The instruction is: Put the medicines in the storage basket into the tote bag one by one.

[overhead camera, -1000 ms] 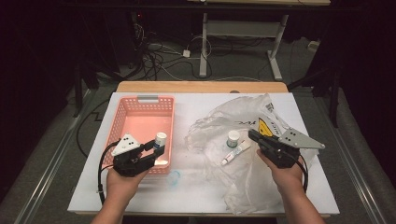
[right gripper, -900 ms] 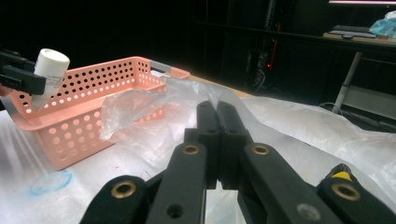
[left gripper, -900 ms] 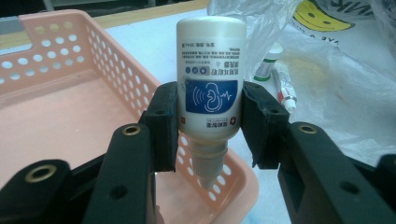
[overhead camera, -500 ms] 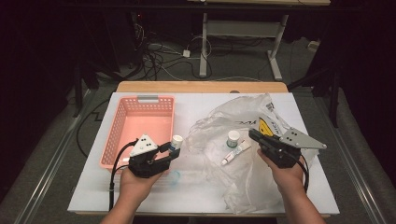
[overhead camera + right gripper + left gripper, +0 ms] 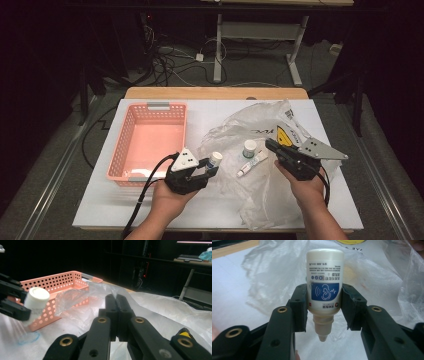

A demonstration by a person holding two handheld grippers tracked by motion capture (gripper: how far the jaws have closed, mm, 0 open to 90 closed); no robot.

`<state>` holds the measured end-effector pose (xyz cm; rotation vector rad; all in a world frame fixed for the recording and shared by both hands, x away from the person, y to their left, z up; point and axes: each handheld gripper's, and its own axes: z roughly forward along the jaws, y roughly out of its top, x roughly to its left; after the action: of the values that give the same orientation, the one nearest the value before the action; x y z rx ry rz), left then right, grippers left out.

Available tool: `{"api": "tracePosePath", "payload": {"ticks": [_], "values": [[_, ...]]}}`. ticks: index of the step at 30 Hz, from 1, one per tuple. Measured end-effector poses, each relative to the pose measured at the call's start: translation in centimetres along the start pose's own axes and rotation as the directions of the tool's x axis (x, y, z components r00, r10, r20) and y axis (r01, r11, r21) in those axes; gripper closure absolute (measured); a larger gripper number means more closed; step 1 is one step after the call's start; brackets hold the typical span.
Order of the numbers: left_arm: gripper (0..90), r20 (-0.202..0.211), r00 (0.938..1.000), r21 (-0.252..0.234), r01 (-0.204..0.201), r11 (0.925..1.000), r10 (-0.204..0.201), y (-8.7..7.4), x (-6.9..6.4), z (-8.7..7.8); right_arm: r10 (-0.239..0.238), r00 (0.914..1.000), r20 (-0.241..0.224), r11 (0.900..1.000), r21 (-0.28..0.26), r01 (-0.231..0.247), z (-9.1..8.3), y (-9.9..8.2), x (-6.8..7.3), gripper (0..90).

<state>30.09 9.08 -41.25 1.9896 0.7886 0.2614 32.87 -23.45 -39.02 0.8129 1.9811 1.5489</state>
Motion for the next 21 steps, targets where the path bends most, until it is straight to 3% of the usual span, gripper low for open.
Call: {"api": "tracePosePath", "payload": {"ticks": [10,21], "values": [[57.8,0.032,0.9995,0.017,0.006,0.9998,-0.006,0.3,-0.4,3.0,-0.001,1.0000,-0.001,1.0000,-0.001,0.001,0.0,0.0,-0.1,90.0],[57.7,0.046,0.9989,0.019,0.000,0.9998,-0.001,0.6,-0.8,4.1,-0.006,1.0000,-0.002,1.0000,0.000,0.006,0.0,0.0,0.0,90.0]]}}
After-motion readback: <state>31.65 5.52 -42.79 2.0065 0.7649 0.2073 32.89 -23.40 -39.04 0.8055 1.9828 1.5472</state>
